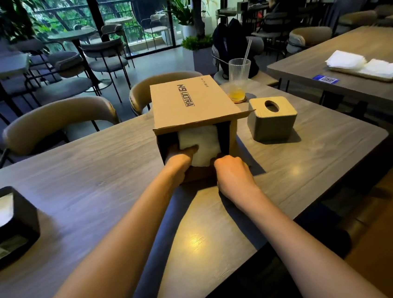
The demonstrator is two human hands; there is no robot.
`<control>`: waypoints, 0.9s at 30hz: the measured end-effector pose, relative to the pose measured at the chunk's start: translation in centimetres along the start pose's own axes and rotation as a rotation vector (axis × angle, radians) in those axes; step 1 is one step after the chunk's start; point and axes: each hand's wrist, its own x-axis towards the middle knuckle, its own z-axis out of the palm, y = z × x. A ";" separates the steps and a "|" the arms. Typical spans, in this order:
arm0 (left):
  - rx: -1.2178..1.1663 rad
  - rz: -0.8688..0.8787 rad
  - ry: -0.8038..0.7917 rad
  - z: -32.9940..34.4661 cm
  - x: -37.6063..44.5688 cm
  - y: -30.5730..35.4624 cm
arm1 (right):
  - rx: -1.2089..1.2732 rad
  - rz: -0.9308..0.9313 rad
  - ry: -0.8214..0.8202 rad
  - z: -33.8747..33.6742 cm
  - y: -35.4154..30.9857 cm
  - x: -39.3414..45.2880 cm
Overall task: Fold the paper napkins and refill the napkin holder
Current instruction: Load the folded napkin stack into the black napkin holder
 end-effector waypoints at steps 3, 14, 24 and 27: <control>0.165 0.142 0.009 -0.5 -1.1 -0.1 | 0.067 0.008 -0.012 0.5 0.8 -0.2; -0.424 -0.221 -0.316 -4.6 -5.4 0.9 | 1.129 0.427 0.042 -1.3 4.5 -1.3; -0.124 -0.019 -0.527 -10.7 -8.3 -1.6 | 1.421 0.374 -0.252 -4.3 -1.3 -2.9; -0.223 -0.034 -0.580 -12.9 -9.0 -3.3 | 1.413 0.274 -0.220 -4.0 -2.9 -3.4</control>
